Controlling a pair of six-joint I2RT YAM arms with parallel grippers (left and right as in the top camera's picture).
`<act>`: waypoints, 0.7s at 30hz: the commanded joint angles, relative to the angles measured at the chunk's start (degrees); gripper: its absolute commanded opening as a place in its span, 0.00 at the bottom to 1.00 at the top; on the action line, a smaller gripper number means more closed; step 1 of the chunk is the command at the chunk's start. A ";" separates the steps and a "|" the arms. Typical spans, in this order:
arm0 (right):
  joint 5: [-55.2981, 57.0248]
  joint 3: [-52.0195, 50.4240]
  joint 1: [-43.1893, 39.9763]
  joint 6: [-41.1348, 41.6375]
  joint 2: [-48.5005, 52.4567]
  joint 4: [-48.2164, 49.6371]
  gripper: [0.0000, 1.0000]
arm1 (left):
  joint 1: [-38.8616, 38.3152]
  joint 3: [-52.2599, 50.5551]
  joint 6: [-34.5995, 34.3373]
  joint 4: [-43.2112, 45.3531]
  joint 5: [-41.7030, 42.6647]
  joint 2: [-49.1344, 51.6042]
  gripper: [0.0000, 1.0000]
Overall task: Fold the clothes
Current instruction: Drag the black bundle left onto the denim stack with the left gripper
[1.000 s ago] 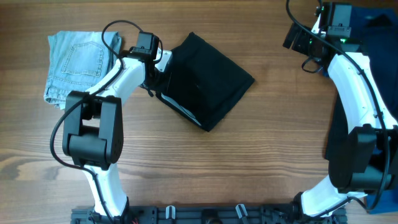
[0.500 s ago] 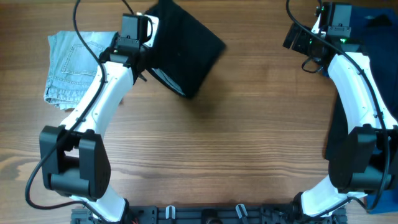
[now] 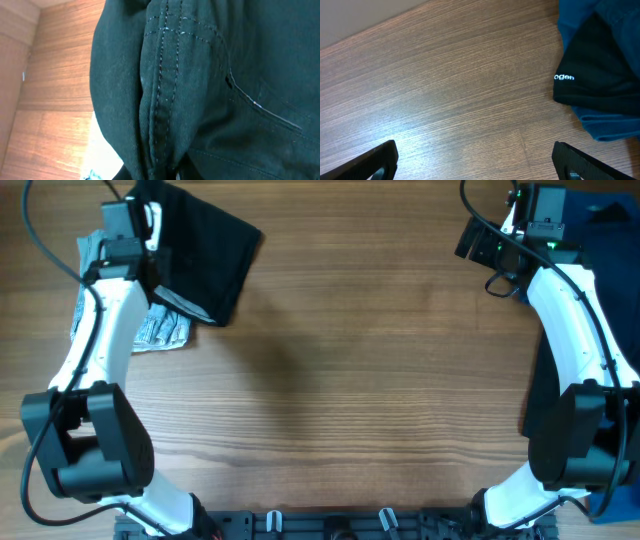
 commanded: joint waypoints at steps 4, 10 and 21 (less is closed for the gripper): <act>1.03 -0.11 0.24 -0.04 0.37 0.13 0.99 | 7.10 0.39 0.92 0.76 5.03 -5.55 0.04; 1.03 -0.11 0.22 -0.07 0.37 0.13 0.99 | 13.60 0.52 0.04 1.14 8.17 -6.84 0.04; 1.03 -0.11 0.22 -0.04 0.37 0.15 0.99 | 18.97 0.52 -0.52 3.63 11.80 1.77 0.04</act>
